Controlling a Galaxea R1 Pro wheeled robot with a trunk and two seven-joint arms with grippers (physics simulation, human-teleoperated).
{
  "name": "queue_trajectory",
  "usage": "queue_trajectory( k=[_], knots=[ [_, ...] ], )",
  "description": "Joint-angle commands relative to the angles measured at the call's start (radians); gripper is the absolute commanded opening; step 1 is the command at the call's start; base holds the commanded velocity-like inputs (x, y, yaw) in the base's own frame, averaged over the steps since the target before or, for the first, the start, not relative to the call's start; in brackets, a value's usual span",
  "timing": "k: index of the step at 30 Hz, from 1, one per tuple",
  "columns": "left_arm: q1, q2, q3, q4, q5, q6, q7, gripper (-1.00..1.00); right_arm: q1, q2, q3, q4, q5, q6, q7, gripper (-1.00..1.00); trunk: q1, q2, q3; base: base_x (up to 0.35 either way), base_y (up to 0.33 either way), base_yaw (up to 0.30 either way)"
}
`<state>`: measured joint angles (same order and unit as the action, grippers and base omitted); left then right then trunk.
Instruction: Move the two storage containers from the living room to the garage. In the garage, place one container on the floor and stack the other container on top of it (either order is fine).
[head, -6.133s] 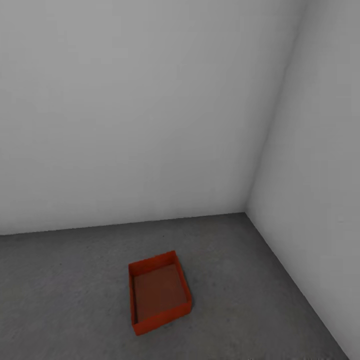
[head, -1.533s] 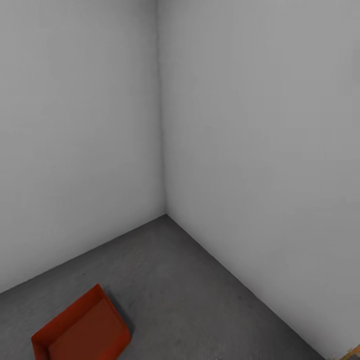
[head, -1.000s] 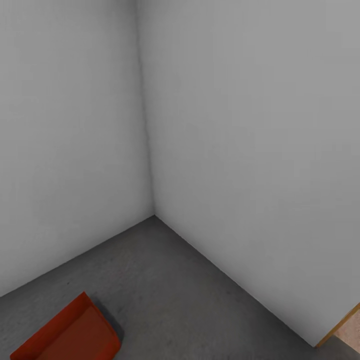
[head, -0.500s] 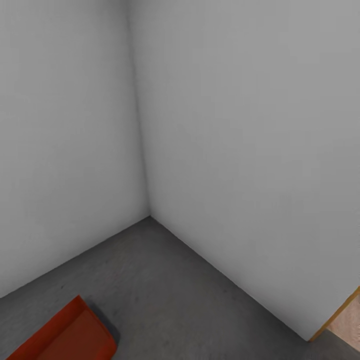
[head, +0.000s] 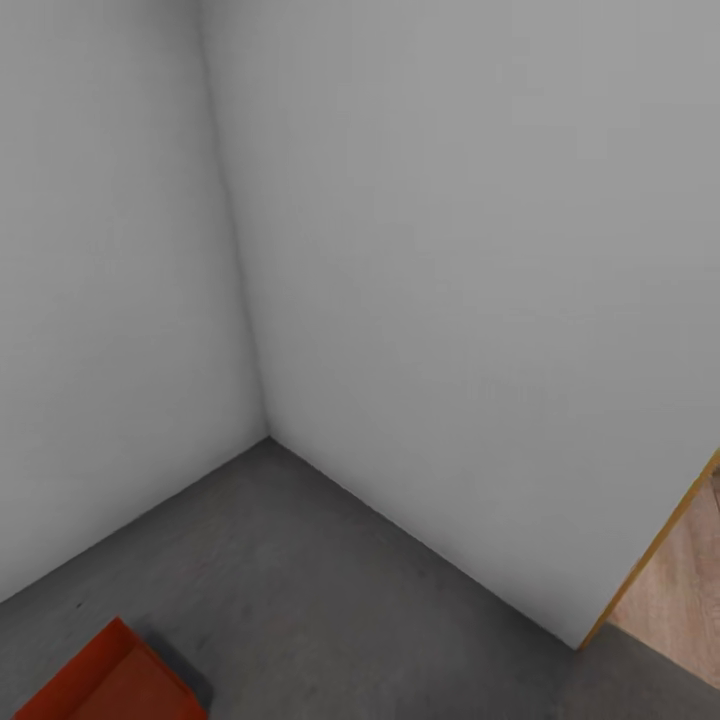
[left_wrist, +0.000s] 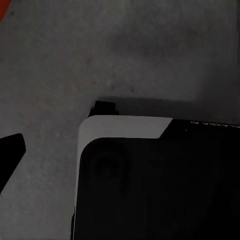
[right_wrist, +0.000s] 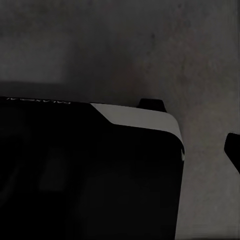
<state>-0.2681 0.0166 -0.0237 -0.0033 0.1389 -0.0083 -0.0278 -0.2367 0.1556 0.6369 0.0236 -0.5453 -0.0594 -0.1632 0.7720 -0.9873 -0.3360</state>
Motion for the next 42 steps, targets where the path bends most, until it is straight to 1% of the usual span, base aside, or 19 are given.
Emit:
queue_trajectory(
  k=[1, 42],
  knots=[
    [0.000, 0.000, -0.003, 0.000, 0.010, -0.001, -0.003, 1.00, -0.001, 0.001, 0.008, 0.002, -0.010, -0.005, -0.001, 1.00, 0.000, -0.001, -0.001, 0.000, 0.000, -0.241],
    [0.000, -0.001, -0.004, 0.000, 0.010, -0.001, -0.003, 1.00, -0.001, 0.001, 0.007, 0.002, -0.012, -0.005, -0.001, 1.00, 0.000, -0.001, -0.001, 0.000, 0.000, -0.241]
  ],
)
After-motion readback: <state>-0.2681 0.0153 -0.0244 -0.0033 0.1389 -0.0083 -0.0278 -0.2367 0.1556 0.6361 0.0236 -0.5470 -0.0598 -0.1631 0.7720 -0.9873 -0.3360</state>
